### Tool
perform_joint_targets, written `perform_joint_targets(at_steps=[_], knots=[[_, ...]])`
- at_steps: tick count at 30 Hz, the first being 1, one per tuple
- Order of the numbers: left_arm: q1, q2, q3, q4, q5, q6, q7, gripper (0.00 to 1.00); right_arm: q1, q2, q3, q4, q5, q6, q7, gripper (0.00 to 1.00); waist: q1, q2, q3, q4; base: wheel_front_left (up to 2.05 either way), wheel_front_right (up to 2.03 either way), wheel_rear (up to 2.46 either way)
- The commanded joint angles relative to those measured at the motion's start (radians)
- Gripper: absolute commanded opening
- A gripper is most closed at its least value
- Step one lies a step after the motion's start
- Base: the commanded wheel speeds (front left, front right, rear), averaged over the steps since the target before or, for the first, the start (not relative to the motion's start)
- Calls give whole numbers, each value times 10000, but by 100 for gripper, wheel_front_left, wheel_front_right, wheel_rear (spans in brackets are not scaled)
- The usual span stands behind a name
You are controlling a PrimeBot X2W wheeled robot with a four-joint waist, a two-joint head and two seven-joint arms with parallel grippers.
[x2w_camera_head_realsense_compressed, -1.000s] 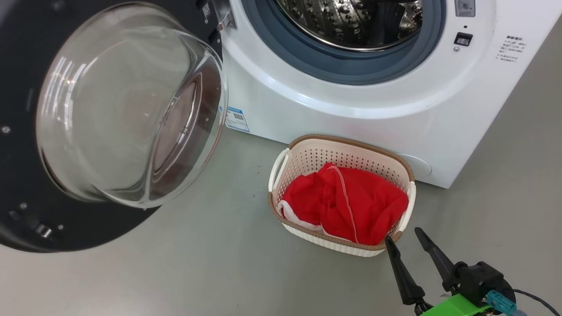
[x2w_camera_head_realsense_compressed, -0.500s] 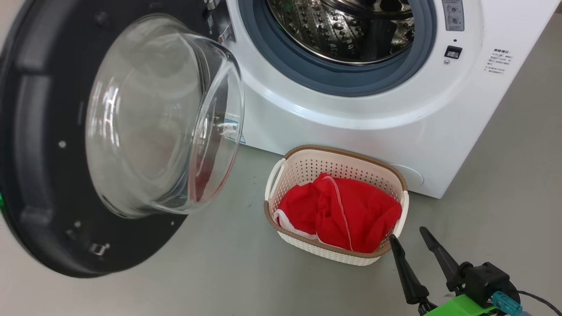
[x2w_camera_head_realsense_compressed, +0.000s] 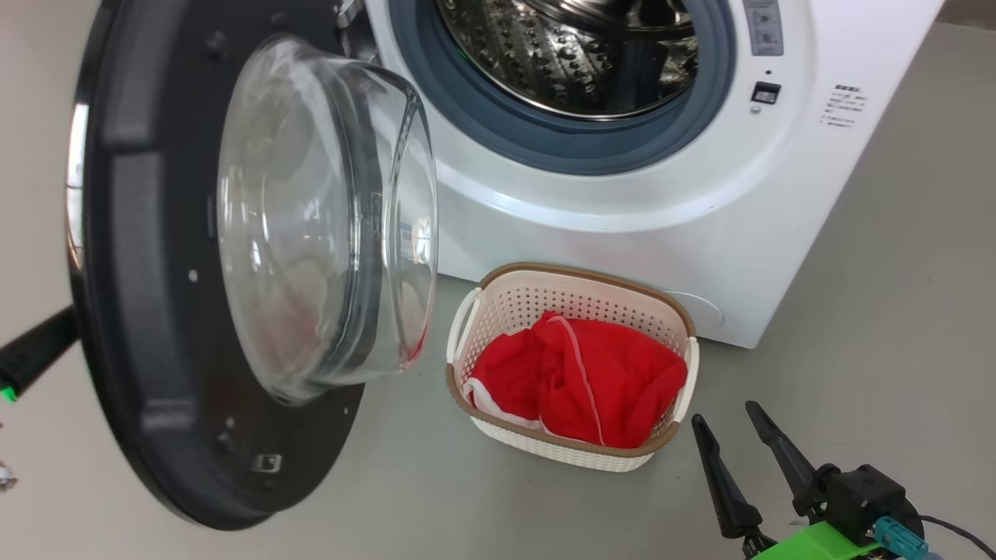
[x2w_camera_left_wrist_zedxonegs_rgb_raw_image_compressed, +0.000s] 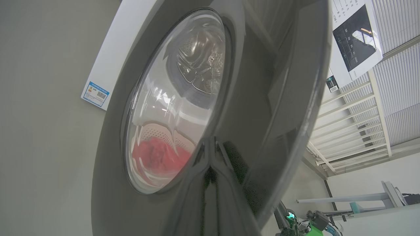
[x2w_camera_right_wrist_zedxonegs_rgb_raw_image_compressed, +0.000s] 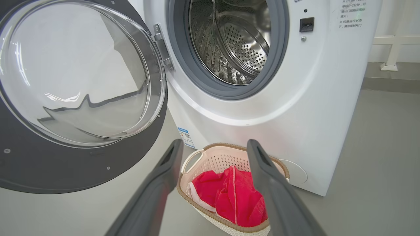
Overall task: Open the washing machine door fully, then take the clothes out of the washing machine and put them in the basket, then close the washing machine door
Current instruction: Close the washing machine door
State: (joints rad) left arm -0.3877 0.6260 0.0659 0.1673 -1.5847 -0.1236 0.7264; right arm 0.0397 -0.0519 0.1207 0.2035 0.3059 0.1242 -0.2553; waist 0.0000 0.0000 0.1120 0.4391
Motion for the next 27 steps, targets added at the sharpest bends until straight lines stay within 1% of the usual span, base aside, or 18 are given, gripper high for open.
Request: perform_joint_targets(at_steps=[1,10,18,24,27], knots=[[-188,409,330,-419,19,-71,139,0,-3,13,223,-280,-118,65,-65,100,0,0,-71,-137,0,0,0],[-177,53,-105,-1297,227,-71,145,0,148,13,171,-362,-242,65,-65,100,0,0,-148,-672,0,0,0],[-474,-485,-591,-2027,414,-71,-305,0,228,14,79,-421,-280,65,-65,100,0,0,-141,-1028,0,0,0],[-674,-756,-917,-2142,535,-71,-686,0,202,15,63,-451,-248,65,-65,100,0,0,-109,-1221,0,0,0],[-762,-737,-1055,-2091,550,-71,-882,0,160,15,55,-461,-230,65,-65,100,0,0,-78,-1292,0,0,0]])
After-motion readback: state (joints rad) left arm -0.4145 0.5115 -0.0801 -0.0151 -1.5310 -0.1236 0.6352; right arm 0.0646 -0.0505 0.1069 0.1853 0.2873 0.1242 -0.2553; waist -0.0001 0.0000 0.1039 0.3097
